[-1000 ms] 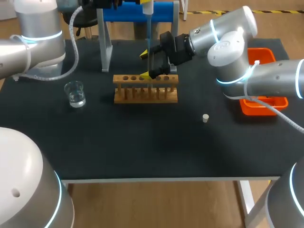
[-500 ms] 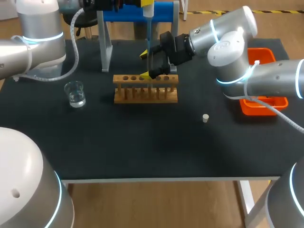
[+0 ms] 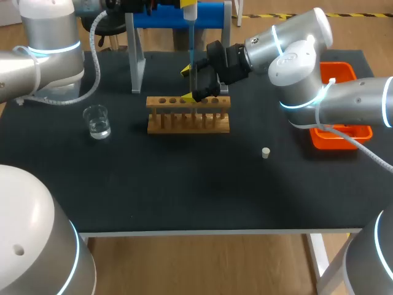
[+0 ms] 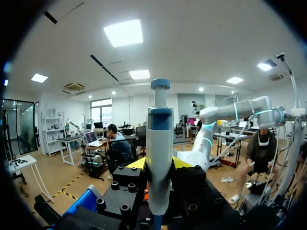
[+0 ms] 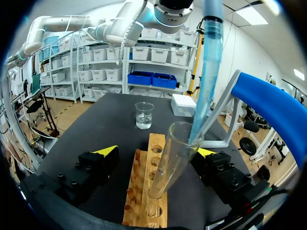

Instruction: Invert the test tube, pick up the pipette, mount the tip to pipette, aspirate from beaker and dispense into the tube, eject the tip, return the pipette, and cap with the stopper.

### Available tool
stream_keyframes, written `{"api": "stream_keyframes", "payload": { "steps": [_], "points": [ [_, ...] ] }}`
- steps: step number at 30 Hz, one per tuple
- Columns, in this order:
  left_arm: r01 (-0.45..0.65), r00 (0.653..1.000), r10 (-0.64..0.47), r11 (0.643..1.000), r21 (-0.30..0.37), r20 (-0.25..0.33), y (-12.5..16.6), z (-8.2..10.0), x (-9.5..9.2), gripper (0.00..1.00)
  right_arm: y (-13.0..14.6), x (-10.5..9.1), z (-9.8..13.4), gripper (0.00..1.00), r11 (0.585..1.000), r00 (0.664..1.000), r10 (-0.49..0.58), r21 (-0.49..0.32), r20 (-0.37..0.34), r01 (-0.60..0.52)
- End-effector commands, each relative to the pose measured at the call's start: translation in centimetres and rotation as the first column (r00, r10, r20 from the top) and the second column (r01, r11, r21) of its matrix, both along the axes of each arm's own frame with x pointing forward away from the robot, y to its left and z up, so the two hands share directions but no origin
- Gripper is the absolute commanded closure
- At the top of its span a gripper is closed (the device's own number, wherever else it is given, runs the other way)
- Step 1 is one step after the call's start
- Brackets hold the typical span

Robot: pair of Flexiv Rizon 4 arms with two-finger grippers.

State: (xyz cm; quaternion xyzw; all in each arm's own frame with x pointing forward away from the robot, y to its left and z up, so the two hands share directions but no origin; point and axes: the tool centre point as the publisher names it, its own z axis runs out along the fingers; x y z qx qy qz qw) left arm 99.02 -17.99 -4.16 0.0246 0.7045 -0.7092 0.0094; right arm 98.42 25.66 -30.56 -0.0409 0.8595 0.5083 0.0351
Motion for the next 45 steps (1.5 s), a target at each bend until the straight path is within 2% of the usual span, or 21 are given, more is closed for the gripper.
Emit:
{"api": "stream_keyframes", "payload": {
  "steps": [1, 17, 34, 45],
  "points": [
    [0.006, 1.0, -0.005, 1.0, -0.009, 0.006, -0.1, 0.0, 0.2, 1.0, 0.0, 0.0, 0.0, 0.0, 1.0, 1.0, 0.001, -0.002, -0.001, -0.001],
    [0.041, 0.999, -0.041, 0.999, -0.028, -0.001, -0.9, 0.1, 0.0, 1.0, 0.0, 0.0, 0.0, 0.0, 1.0, 1.0, 0.001, -0.002, -0.001, -0.001],
    [0.023, 1.0, -0.023, 1.0, -0.005, -0.015, -0.5, -0.2, -1.6, 1.0, 0.0, 0.0, 0.0, 0.0, 1.0, 1.0, 0.001, -0.002, -0.001, -0.001],
    [0.005, 1.0, -0.005, 1.0, 0.005, -0.013, -0.1, -0.3, -1.6, 1.0, 0.0, 0.0, 0.0, 0.0, 1.0, 1.0, 0.001, -0.002, -0.001, -0.001]
  ]
}}
